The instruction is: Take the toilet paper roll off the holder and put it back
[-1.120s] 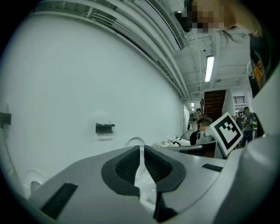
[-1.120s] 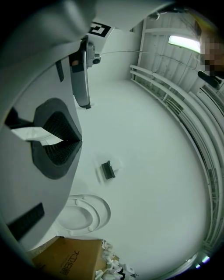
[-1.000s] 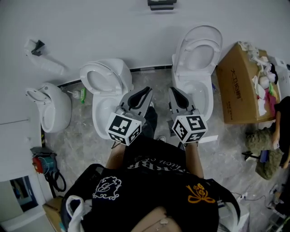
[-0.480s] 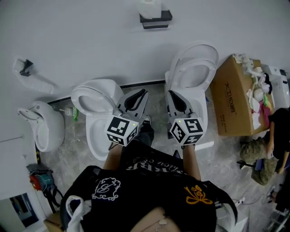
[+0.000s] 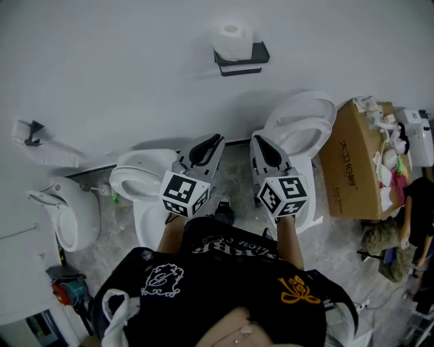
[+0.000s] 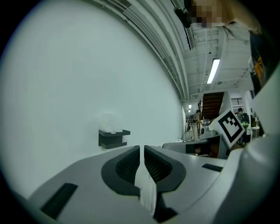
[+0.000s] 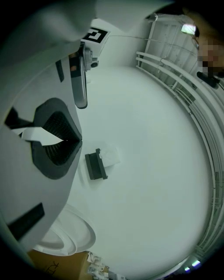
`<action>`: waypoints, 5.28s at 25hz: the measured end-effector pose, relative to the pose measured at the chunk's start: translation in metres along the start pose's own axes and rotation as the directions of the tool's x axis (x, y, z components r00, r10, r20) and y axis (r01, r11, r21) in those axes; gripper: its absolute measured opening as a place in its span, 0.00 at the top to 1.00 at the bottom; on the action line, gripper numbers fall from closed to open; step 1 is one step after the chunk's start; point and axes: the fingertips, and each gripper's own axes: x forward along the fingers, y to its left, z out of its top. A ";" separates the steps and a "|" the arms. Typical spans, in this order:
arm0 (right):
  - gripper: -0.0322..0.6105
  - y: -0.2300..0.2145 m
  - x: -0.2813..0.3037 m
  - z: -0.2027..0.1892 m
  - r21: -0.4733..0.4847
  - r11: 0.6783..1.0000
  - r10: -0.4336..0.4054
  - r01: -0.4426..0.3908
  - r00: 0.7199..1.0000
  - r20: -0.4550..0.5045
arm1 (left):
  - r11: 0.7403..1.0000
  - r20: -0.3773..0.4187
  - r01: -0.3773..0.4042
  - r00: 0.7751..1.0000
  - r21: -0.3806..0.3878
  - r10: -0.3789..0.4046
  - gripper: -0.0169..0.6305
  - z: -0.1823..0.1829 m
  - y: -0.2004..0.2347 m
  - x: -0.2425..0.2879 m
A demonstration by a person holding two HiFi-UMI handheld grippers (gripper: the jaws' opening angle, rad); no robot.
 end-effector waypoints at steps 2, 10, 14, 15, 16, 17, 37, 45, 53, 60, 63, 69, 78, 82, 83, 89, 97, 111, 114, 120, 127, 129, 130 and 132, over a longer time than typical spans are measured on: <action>0.93 -0.002 0.018 0.005 -0.006 1.000 0.002 -0.002 1.000 0.003 | 1.000 0.000 0.007 1.000 -0.006 -0.007 0.91 -0.001 0.015 0.010; 0.92 -0.012 0.068 0.035 -0.065 0.998 0.019 -0.017 0.999 0.033 | 0.999 0.022 0.044 0.999 0.012 -0.044 0.91 0.007 0.046 0.040; 0.88 -0.017 0.084 0.054 -0.118 0.992 0.047 -0.042 0.998 0.046 | 0.999 0.023 0.043 0.999 0.015 -0.043 0.91 0.012 0.051 0.048; 0.87 -0.020 0.087 0.059 -0.138 0.989 0.057 -0.050 0.997 0.046 | 0.999 0.023 0.039 0.999 0.014 -0.039 0.91 0.012 0.051 0.049; 0.86 -0.022 0.092 0.064 -0.161 0.985 0.067 -0.059 0.997 0.044 | 0.999 0.024 0.033 0.999 0.013 -0.033 0.91 0.013 0.052 0.051; 0.84 -0.025 0.097 0.069 -0.183 0.981 0.076 -0.067 0.996 0.041 | 1.000 0.024 0.024 0.999 0.012 -0.025 0.91 0.014 0.053 0.052; 0.53 -0.077 0.212 0.132 -0.330 0.931 0.147 -0.155 0.988 -0.051 | 0.992 0.029 -0.122 0.992 0.037 0.121 0.91 0.038 0.069 0.062; 0.42 -0.083 0.261 0.132 -0.393 0.906 0.107 -0.154 0.984 -0.140 | 0.985 0.014 -0.168 0.986 0.038 0.168 0.91 0.035 0.083 0.050; 0.42 -0.064 0.284 0.128 -0.392 0.902 0.126 -0.180 0.979 -0.158 | 0.979 -0.005 -0.204 0.979 0.029 0.204 0.91 0.028 0.095 0.044; 0.45 -0.071 0.296 0.123 -0.347 0.931 0.064 -0.113 0.987 -0.151 | 0.975 -0.019 -0.222 0.975 0.023 0.222 0.91 0.021 0.102 0.038; 0.45 -0.071 0.296 0.123 -0.349 0.930 0.065 -0.113 0.987 -0.147 | 0.974 -0.019 -0.225 0.974 0.021 0.225 0.91 0.020 0.106 0.036; 0.46 -0.068 0.285 0.131 -0.390 0.916 0.069 -0.098 0.994 -0.088 | 0.976 -0.017 -0.216 0.976 0.020 0.216 0.91 0.021 0.106 0.037; 0.46 -0.053 0.228 0.174 -0.438 0.895 0.109 -0.083 0.993 0.034 | 0.985 -0.018 -0.169 0.985 0.018 0.170 0.91 0.019 0.102 0.046; 0.46 -0.058 0.190 0.181 -0.439 0.896 0.107 -0.067 0.992 0.068 | 0.990 -0.017 -0.140 0.990 0.021 0.140 0.91 0.019 0.094 0.056; 0.46 -0.061 0.181 0.180 -0.434 0.899 0.102 -0.061 0.992 0.073 | 0.991 -0.016 -0.132 0.991 0.021 0.132 0.91 0.020 0.092 0.059; 0.46 -0.079 0.134 0.153 -0.391 0.921 0.034 -0.005 0.997 0.067 | 0.996 -0.016 -0.082 0.996 0.021 0.083 0.91 0.020 0.082 0.070; 0.46 -0.099 0.093 0.083 -0.279 0.960 -0.044 0.037 0.999 -0.019 | 0.999 -0.026 -0.031 0.999 0.021 0.031 0.91 0.016 0.065 0.084; 0.46 -0.091 0.064 -0.030 -0.173 0.985 -0.038 0.002 0.978 -0.205 | 1.000 -0.043 -0.021 0.999 0.004 0.021 0.91 0.008 0.048 0.082; 0.46 -0.094 0.062 -0.036 -0.168 0.986 -0.033 -0.004 0.975 -0.218 | 1.000 -0.044 -0.029 0.999 0.003 0.029 0.91 0.007 0.046 0.083; 0.46 -0.096 0.064 -0.028 -0.161 0.987 -0.023 -0.011 0.979 -0.204 | 0.999 -0.046 -0.044 0.998 0.001 0.044 0.91 0.007 0.046 0.081; 0.46 -0.102 0.080 0.021 -0.222 0.975 -0.015 -0.016 0.990 -0.138 | 0.998 -0.042 -0.065 0.997 -0.004 0.065 0.91 0.008 0.055 0.076; 0.46 -0.105 0.085 0.039 -0.254 0.967 -0.014 -0.017 0.993 -0.117 | 0.998 -0.042 -0.068 0.997 -0.007 0.067 0.91 0.007 0.056 0.076; 0.46 -0.105 0.089 0.049 -0.272 0.962 -0.012 -0.018 0.994 -0.107 | 0.998 -0.042 -0.069 0.997 -0.008 0.068 0.91 0.006 0.057 0.076; 0.46 -0.107 0.096 0.069 -0.312 0.950 -0.007 -0.019 0.996 -0.083 | 0.997 -0.041 -0.071 0.997 -0.009 0.071 0.91 0.006 0.058 0.074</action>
